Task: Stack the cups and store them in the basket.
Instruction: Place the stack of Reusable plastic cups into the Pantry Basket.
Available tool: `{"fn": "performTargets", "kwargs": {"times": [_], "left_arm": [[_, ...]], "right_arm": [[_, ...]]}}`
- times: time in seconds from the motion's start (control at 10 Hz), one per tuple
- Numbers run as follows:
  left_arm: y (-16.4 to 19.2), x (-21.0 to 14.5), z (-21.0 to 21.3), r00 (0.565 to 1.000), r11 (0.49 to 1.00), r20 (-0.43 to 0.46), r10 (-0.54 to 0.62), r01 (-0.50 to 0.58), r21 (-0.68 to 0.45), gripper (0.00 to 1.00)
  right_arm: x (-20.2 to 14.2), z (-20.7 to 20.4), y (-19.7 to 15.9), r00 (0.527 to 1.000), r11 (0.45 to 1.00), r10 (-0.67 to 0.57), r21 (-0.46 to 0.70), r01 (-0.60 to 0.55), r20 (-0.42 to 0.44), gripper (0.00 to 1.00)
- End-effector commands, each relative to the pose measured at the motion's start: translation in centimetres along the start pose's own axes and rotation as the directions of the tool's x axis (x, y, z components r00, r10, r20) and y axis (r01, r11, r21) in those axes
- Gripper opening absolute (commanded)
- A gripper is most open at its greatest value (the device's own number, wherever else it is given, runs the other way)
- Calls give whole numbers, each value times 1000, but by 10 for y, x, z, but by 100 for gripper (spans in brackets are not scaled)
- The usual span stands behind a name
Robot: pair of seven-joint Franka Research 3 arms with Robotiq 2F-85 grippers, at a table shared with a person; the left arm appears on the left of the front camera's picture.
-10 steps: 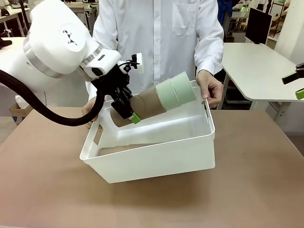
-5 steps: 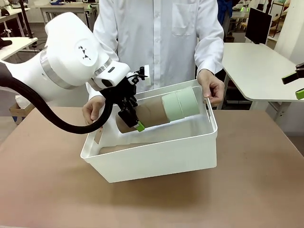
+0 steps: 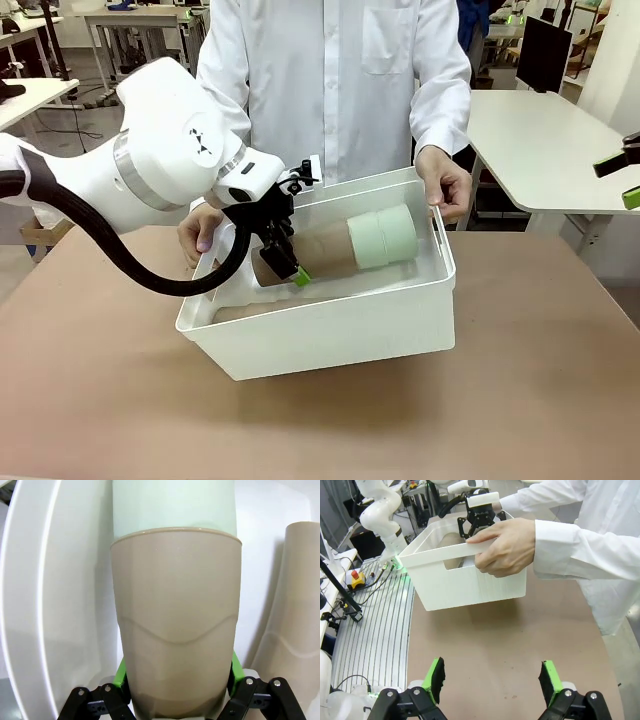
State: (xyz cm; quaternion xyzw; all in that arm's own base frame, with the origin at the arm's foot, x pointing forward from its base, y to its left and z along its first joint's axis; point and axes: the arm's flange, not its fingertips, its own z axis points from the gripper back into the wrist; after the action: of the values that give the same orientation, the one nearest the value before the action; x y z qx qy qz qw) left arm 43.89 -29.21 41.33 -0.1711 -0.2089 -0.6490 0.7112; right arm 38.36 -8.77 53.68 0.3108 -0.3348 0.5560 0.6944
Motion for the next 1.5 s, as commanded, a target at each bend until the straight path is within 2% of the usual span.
{"fn": "performTargets", "kwargs": {"times": [0.0, 0.3, 0.4, 0.8, 1.2, 1.4], "left_arm": [[2, 4, -6, 1000, 999, 17, 26, -26, 23, 84], [2, 3, -15, 999, 1000, 32, 24, -24, 12, 84], [-1, 3, -15, 999, 1000, 35, 8, -8, 4, 100], [-1, 3, 7, 998, 1000, 68, 12, -11, -14, 100], [-1, -1, 67, 996, 998, 91, 17, -11, -69, 100], [5, -12, 115, 989, 995, 143, 28, -13, -98, 100]], "right_arm": [[4, 2, 0, 1000, 1000, -15, -1, 15, 20, 100], [4, 2, 0, 1000, 1000, -15, -1, 15, 20, 100], [4, 2, 0, 1000, 1000, -15, -1, 15, 20, 100], [4, 2, 0, 1000, 1000, -15, -1, 15, 20, 100], [4, 2, 0, 1000, 1000, -15, -1, 15, 20, 100], [4, 2, 0, 1000, 1000, -15, -1, 15, 20, 100]]}}
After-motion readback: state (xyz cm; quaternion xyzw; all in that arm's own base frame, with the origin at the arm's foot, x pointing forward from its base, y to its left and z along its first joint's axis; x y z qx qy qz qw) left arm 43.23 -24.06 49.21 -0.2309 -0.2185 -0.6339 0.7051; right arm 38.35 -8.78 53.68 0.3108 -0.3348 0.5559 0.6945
